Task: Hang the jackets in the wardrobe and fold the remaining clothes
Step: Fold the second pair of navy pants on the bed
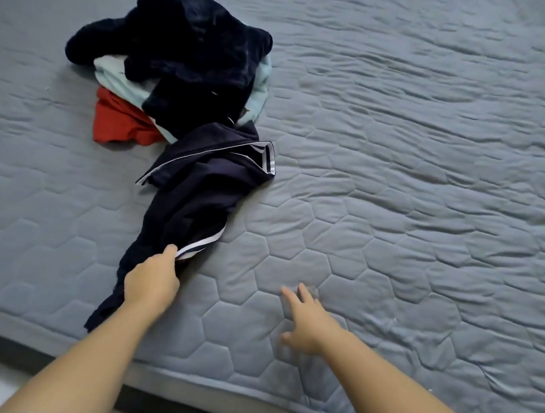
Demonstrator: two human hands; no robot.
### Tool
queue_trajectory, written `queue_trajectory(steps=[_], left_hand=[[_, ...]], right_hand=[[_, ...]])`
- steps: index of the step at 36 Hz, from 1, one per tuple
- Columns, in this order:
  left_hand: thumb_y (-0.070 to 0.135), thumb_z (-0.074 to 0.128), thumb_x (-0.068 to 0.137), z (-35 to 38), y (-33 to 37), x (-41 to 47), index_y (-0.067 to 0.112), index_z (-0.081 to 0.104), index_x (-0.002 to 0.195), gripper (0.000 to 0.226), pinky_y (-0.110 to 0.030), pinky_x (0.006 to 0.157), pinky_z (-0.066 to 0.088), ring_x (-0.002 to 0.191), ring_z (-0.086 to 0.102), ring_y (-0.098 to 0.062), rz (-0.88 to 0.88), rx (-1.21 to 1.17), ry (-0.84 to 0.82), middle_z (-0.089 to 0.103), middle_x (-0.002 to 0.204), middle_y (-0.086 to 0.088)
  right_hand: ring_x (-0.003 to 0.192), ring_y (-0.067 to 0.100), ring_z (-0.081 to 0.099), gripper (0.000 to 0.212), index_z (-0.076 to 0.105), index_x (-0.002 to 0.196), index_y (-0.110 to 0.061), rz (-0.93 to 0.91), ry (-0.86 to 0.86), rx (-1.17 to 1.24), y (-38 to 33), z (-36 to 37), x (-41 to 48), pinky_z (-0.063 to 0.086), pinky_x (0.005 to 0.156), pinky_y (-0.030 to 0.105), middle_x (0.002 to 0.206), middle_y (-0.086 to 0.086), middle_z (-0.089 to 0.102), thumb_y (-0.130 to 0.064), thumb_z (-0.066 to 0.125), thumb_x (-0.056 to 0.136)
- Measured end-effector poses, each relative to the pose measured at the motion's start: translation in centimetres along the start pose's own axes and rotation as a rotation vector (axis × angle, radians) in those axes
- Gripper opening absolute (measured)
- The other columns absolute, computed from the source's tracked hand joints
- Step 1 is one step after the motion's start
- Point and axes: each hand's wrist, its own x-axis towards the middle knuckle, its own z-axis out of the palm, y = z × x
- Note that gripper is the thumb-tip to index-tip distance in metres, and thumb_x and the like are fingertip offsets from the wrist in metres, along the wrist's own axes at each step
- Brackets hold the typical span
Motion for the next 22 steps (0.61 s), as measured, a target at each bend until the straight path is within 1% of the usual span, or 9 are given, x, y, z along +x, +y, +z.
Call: queue_trajectory(steps=[3, 6, 10, 12, 13, 15, 17, 20, 22], left_hand=[[-0.002, 0.041, 0.077, -3.5, 1.4, -1.8, 0.021, 0.044, 0.094, 0.029, -0.033, 0.053, 0.031, 0.061, 0.044, -0.03, 0.177, -0.092, 0.007, 0.043, 0.064, 0.001], [0.0, 0.044, 0.073, -7.8, 3.1, -4.6, 0.022, 0.037, 0.08, 0.024, -0.034, 0.049, 0.022, 0.062, 0.042, -0.032, 0.427, -0.152, 0.051, 0.045, 0.061, -0.001], [0.006, 0.042, 0.066, -14.8, 5.5, -8.8, 0.009, 0.049, 0.072, 0.01, -0.031, 0.045, 0.026, 0.055, 0.046, -0.038, 0.74, -0.269, 0.219, 0.053, 0.056, -0.008], [0.009, 0.038, 0.066, -18.8, 6.9, -11.1, 0.007, 0.052, 0.07, 0.015, -0.031, 0.041, 0.029, 0.052, 0.048, -0.036, 0.858, -0.324, 0.28, 0.053, 0.053, -0.007], [0.012, 0.035, 0.067, -20.9, 7.8, -12.3, 0.008, 0.054, 0.07, 0.02, -0.031, 0.041, 0.031, 0.051, 0.049, -0.034, 0.906, -0.35, 0.307, 0.053, 0.053, -0.006], [0.016, 0.033, 0.068, -24.9, 9.4, -14.8, 0.01, 0.057, 0.071, 0.025, -0.03, 0.041, 0.035, 0.05, 0.049, -0.032, 0.99, -0.4, 0.353, 0.054, 0.053, -0.005], [0.014, 0.034, 0.069, -29.0, 10.9, -17.5, 0.008, 0.057, 0.07, 0.024, -0.029, 0.041, 0.039, 0.048, 0.05, -0.033, 1.054, -0.417, 0.389, 0.055, 0.054, -0.006], [0.014, 0.034, 0.069, -34.9, 12.7, -21.6, 0.004, 0.06, 0.071, 0.028, -0.034, 0.043, 0.044, 0.049, 0.054, -0.033, 1.075, -0.398, 0.481, 0.058, 0.056, -0.007], [0.016, 0.032, 0.069, -38.5, 13.6, -24.2, 0.003, 0.062, 0.072, 0.032, -0.036, 0.044, 0.045, 0.049, 0.056, -0.033, 1.057, -0.379, 0.554, 0.059, 0.056, -0.009]], right_hand=[[0.147, 0.03, 0.01, 0.096, -0.008, 0.151, -0.035, -0.04, 0.132, 0.038, -1.2, -2.1, -2.1, 0.032, 0.111, 0.041, 0.16, 0.004, -0.013, -0.024, 0.063, 0.087], [0.145, 0.023, 0.015, 0.1, -0.008, 0.15, -0.038, -0.157, 0.348, 0.027, -2.7, -5.0, -4.8, 0.041, 0.102, 0.037, 0.16, 0.003, -0.01, -0.016, 0.063, 0.083], [0.146, 0.019, 0.013, 0.105, -0.001, 0.15, -0.04, -0.331, 0.458, 0.013, -4.1, -9.6, -9.2, 0.037, 0.106, 0.039, 0.161, 0.0, -0.003, -0.024, 0.072, 0.077], [0.143, 0.017, 0.021, 0.094, 0.015, 0.15, -0.035, -0.398, 0.464, 0.05, -4.7, -12.0, -12.0, 0.035, 0.108, 0.038, 0.158, 0.001, 0.017, -0.026, 0.072, 0.076], [0.138, 0.018, 0.032, 0.081, 0.03, 0.146, -0.03, -0.428, 0.478, 0.075, -5.0, -13.1, -13.5, 0.037, 0.105, 0.037, 0.151, 0.001, 0.033, -0.024, 0.07, 0.077], [0.117, 0.023, 0.052, 0.045, 0.052, 0.123, -0.023, -0.467, 0.533, 0.125, -5.5, -15.3, -16.8, 0.044, 0.091, 0.036, 0.125, 0.001, 0.057, -0.019, 0.065, 0.08], [0.101, 0.026, 0.059, 0.021, 0.055, 0.102, -0.019, -0.471, 0.572, 0.173, -5.5, -17.4, -20.6, 0.047, 0.079, 0.036, 0.106, 0.002, 0.065, -0.015, 0.059, 0.082], [0.1, 0.027, 0.061, 0.026, 0.061, 0.104, -0.013, -0.473, 0.633, 0.216, -4.7, -20.5, -27.0, 0.049, 0.082, 0.04, 0.105, 0.007, 0.068, -0.008, 0.055, 0.08], [0.101, 0.027, 0.061, 0.031, 0.064, 0.103, -0.014, -0.464, 0.699, 0.185, -3.4, -21.9, -31.2, 0.049, 0.08, 0.038, 0.104, 0.008, 0.069, -0.004, 0.054, 0.075]])
